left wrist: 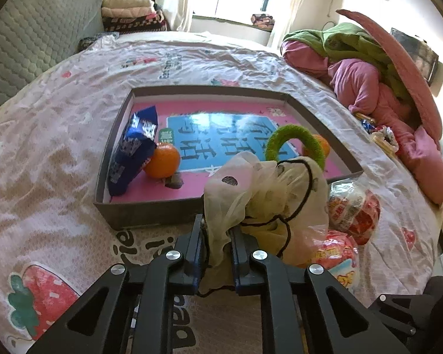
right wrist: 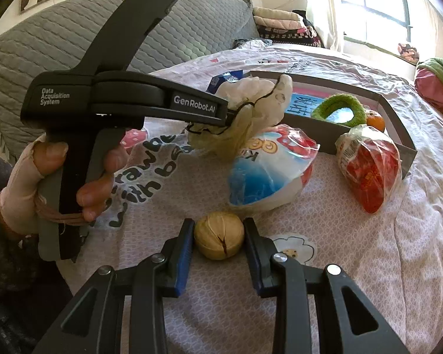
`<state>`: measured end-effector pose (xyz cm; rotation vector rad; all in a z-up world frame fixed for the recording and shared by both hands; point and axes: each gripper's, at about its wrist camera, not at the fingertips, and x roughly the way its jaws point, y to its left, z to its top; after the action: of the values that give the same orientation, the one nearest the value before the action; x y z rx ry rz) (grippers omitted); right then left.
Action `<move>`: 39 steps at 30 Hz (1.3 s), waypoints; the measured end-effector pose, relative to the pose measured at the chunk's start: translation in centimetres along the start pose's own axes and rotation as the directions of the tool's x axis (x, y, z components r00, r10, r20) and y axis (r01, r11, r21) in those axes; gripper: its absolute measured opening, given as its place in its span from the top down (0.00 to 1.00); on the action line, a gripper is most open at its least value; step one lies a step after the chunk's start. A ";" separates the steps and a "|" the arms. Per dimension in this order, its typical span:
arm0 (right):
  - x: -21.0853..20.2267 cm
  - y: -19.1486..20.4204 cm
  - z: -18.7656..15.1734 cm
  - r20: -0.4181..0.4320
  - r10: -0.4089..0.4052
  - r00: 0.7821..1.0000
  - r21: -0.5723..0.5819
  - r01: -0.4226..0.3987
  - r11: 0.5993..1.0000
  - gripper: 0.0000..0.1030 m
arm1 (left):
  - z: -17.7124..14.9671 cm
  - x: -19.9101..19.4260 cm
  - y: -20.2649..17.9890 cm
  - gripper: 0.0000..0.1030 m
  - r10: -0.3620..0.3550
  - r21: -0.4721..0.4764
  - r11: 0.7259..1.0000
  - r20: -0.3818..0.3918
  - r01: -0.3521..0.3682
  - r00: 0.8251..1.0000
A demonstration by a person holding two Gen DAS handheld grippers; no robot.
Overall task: Organize objects
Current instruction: 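Lift the bag and walnut with both tools and carry them over the tray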
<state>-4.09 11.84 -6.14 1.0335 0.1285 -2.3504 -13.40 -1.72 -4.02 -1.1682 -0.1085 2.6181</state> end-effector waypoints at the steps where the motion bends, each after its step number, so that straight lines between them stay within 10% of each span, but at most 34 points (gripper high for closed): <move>1: -0.1 0.1 0.0 0.005 0.006 1.000 -0.002 -0.006 1.000 0.68 | 0.0 -0.2 -0.1 0.86 -0.003 0.000 1.000 0.007 0.003 1.000; 20: -5.0 -0.2 2.0 0.167 0.018 0.986 0.002 -0.019 1.000 0.68 | 2.4 -3.8 0.6 0.86 -0.012 -0.033 0.999 0.118 0.016 0.993; 39: -4.7 -11.1 7.5 0.206 -0.230 0.951 0.134 0.205 0.969 0.67 | 6.7 0.5 -0.3 0.86 -0.003 0.015 1.000 0.103 0.001 0.995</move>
<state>-12.32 20.98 0.93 0.8375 0.0282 -2.6828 -18.58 -0.98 0.21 -1.0275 -0.1106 2.6726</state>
